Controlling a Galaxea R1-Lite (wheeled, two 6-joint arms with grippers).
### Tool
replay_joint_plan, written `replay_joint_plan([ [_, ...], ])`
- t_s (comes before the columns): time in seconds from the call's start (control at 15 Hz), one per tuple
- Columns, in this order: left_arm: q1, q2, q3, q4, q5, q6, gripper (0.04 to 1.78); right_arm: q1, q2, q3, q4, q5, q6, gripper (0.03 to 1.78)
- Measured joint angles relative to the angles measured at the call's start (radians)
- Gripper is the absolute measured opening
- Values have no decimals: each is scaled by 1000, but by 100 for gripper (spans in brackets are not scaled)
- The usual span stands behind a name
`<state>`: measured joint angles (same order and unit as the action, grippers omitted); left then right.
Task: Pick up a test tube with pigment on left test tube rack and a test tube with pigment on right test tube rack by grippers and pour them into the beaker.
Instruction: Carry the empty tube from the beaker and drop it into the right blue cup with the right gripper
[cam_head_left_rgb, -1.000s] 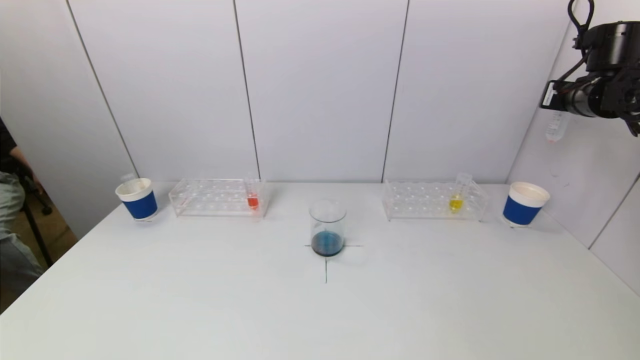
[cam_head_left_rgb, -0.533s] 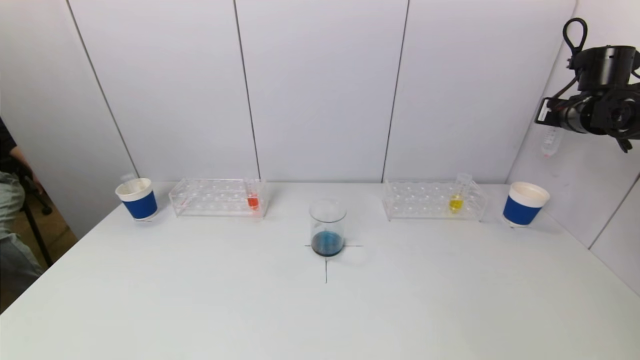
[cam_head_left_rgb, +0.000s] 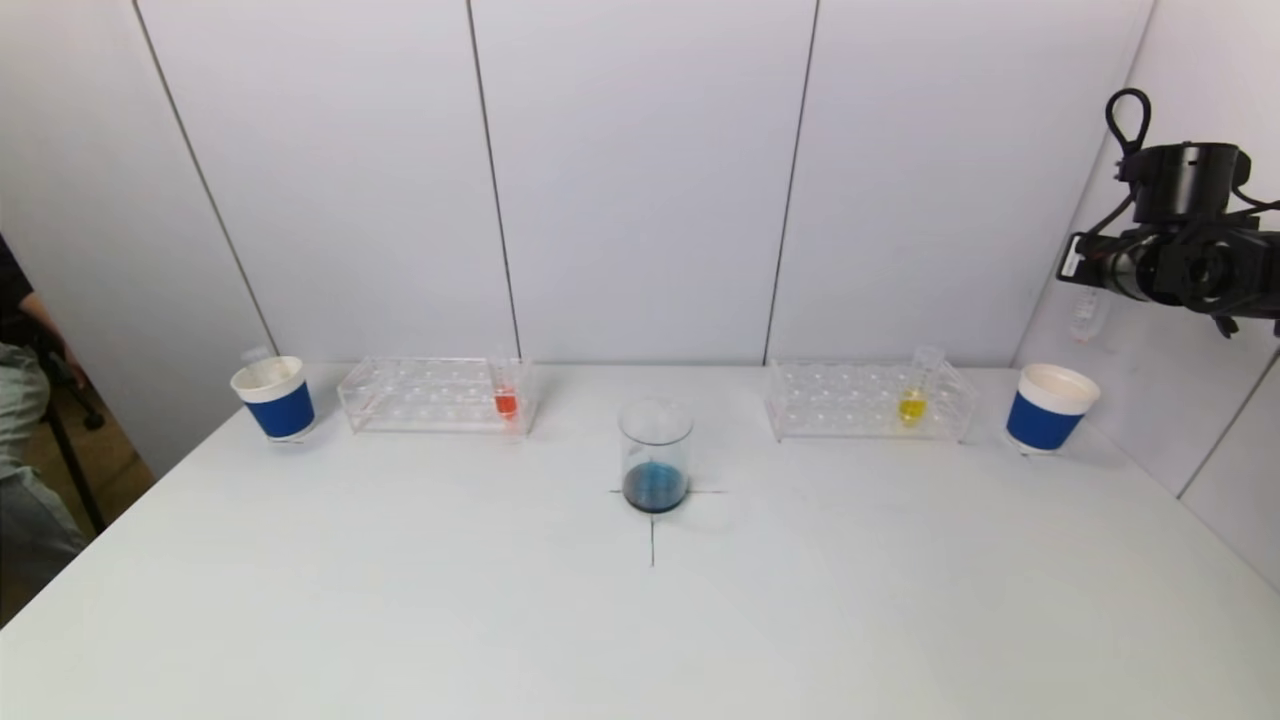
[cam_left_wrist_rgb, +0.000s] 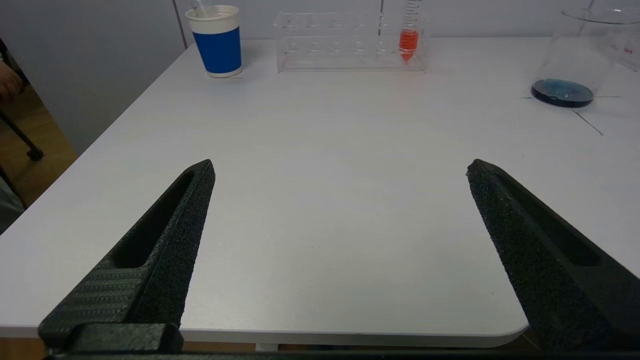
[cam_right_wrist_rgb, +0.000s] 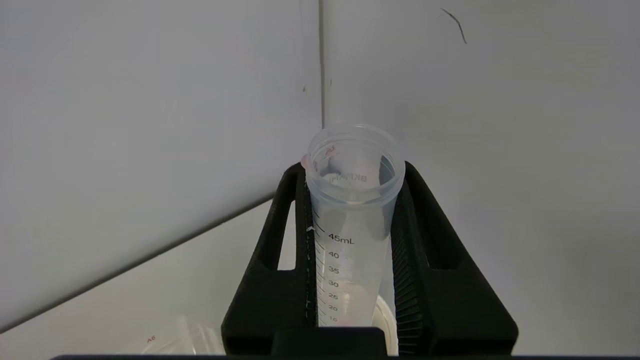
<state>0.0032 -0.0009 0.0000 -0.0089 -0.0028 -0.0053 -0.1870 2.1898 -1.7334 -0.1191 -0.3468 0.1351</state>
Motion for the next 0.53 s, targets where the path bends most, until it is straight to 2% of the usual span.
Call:
replay_joint_plan([
  [0.2,0,0,0,0,0,0,176,-2,29,23,-51,0,-4,48],
  [0.53,0,0,0,0,0,0,176,-6,73,34,-61,0,7,48],
])
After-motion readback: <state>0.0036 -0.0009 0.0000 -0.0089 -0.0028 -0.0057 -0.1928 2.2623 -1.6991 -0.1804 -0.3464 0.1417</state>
